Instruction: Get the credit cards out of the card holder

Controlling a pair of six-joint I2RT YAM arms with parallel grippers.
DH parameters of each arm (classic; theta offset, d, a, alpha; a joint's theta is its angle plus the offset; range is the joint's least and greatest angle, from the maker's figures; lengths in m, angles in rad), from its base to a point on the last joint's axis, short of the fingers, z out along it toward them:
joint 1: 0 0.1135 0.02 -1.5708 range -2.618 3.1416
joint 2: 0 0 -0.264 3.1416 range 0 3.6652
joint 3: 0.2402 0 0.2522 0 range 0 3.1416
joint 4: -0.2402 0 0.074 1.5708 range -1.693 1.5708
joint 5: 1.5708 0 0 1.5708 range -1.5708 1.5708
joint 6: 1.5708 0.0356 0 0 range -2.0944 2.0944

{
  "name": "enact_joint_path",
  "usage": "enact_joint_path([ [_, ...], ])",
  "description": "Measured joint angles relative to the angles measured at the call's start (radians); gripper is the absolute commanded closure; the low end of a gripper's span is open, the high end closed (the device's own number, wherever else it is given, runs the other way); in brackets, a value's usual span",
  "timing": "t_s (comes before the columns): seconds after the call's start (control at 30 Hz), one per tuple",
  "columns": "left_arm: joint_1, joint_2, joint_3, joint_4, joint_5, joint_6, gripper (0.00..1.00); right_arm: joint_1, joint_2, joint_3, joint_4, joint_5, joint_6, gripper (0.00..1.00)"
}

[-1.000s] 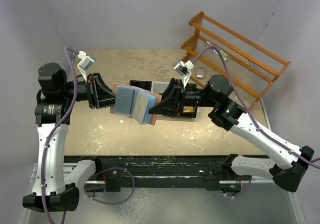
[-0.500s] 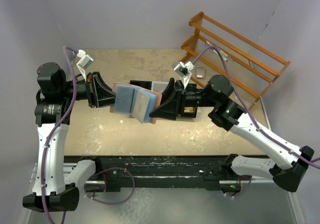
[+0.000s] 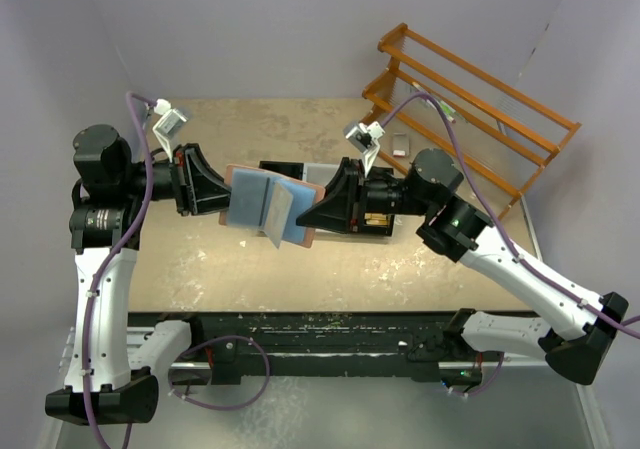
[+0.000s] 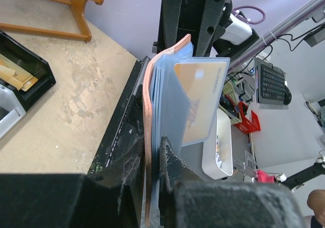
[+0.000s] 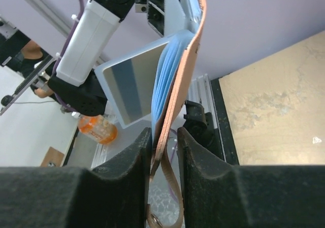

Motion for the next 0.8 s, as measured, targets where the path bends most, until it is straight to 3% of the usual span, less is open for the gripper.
enact_joint_path([
  [0.2, 0.001, 0.000, 0.000, 0.006, -0.005, 0.000, 1.00, 0.000, 0.004, 0.035, -0.092, 0.082, -0.023, 0.81],
  [0.37, 0.008, 0.000, 0.000, 0.007, -0.017, 0.005, 1.00, 0.000, 0.026, 0.083, -0.157, 0.156, -0.056, 0.96],
  [0.47, 0.008, 0.000, 0.001, -0.015, -0.035, 0.047, 0.68, 0.000, 0.035, 0.110, -0.214, 0.201, -0.074, 1.00],
  [0.53, 0.007, 0.000, 0.001, -0.057, -0.050, 0.102, 0.57, 0.003, 0.046, 0.145, -0.276, 0.249, -0.090, 1.00],
  [0.8, 0.007, 0.018, 0.003, -0.209, -0.072, 0.255, 0.40, 0.000, 0.046, 0.223, -0.460, 0.406, -0.143, 1.00],
])
